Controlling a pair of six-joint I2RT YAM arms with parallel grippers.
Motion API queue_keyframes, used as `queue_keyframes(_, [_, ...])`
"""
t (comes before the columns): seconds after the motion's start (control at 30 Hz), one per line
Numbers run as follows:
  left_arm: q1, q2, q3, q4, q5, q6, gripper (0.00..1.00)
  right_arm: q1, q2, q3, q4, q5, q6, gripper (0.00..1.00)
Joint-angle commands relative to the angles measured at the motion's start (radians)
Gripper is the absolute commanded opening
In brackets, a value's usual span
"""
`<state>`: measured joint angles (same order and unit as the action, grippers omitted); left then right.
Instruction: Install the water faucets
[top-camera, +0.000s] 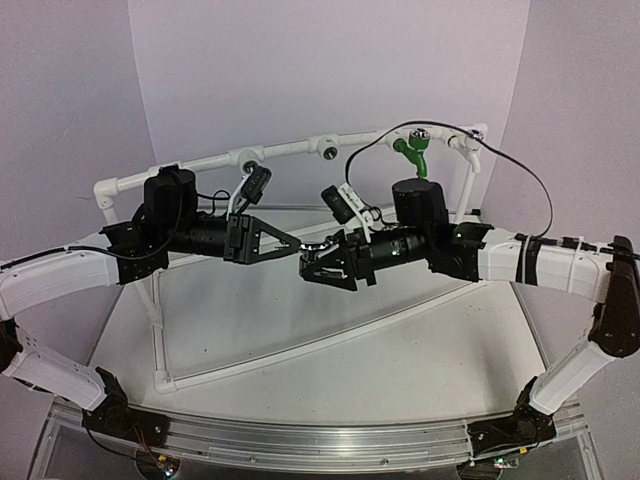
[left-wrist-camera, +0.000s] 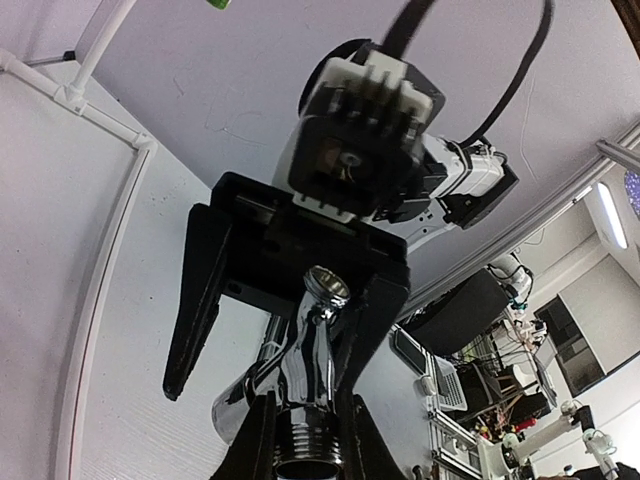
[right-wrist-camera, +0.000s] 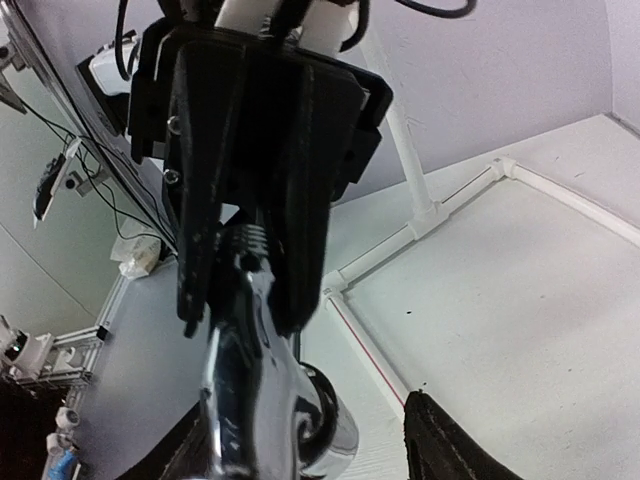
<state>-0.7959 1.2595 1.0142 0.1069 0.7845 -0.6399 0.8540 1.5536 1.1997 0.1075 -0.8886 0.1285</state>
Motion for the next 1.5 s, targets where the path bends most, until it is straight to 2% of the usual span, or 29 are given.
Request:
queue_keyframes(0.0, [-0.002,-0.055,-0.020,0.138,0.013,-0.019,0.00,-0.022,-0.065,-0.028,0.245,-0.065,0.145,0.57])
queue_keyframes(0.23, [-0.002,-0.046,-0.030,0.165,0.032,-0.046,0.00,-0.023,-0.072,-0.052,0.359,-0.054,0.203,0.56])
queue_keyframes(0.4, [-0.002,-0.046,-0.031,0.174,0.035,-0.055,0.00,-0.023,-0.035,-0.018,0.371,-0.094,0.216,0.38])
queue_keyframes(0.7, [-0.002,-0.055,-0.038,0.186,0.032,-0.059,0.00,-0.023,0.027,0.024,0.380,-0.144,0.231,0.37])
queue_keyframes(0.8, [-0.002,-0.056,-0.039,0.191,0.035,-0.061,0.00,-0.023,0.036,0.032,0.386,-0.145,0.232,0.33])
queue_keyframes(0.93, [-0.002,-0.056,-0.041,0.194,0.035,-0.063,0.00,-0.024,0.044,0.045,0.395,-0.153,0.233,0.24])
queue_keyframes(1.03, [-0.002,-0.059,-0.042,0.197,0.034,-0.063,0.00,-0.024,0.055,0.049,0.402,-0.172,0.239,0.02])
queue_keyframes(1.07, [-0.002,-0.060,-0.043,0.198,0.032,-0.063,0.00,-0.024,0.060,0.052,0.404,-0.179,0.243,0.00])
queue_keyframes(1.1, [-0.002,-0.062,-0.044,0.200,0.031,-0.064,0.00,-0.023,0.065,0.052,0.404,-0.184,0.246,0.04])
queue_keyframes(1.13, [-0.002,-0.064,-0.045,0.201,0.030,-0.064,0.00,-0.023,0.068,0.049,0.404,-0.181,0.248,0.21])
queue_keyframes(1.17, [-0.002,-0.064,-0.046,0.202,0.029,-0.064,0.00,-0.023,0.068,0.042,0.406,-0.172,0.248,0.33])
queue_keyframes(1.23, [-0.002,-0.065,-0.048,0.204,0.030,-0.065,0.00,-0.023,0.065,0.034,0.407,-0.163,0.244,0.38])
queue_keyframes(1.3, [-0.002,-0.066,-0.049,0.204,0.029,-0.066,0.00,-0.023,0.065,0.031,0.408,-0.161,0.244,0.38])
queue_keyframes(1.37, [-0.002,-0.066,-0.049,0.206,0.029,-0.067,0.00,-0.023,0.069,0.032,0.409,-0.172,0.243,0.30])
queue_keyframes(1.47, [-0.002,-0.062,-0.048,0.207,0.032,-0.068,0.00,-0.023,0.072,0.034,0.413,-0.169,0.243,0.04])
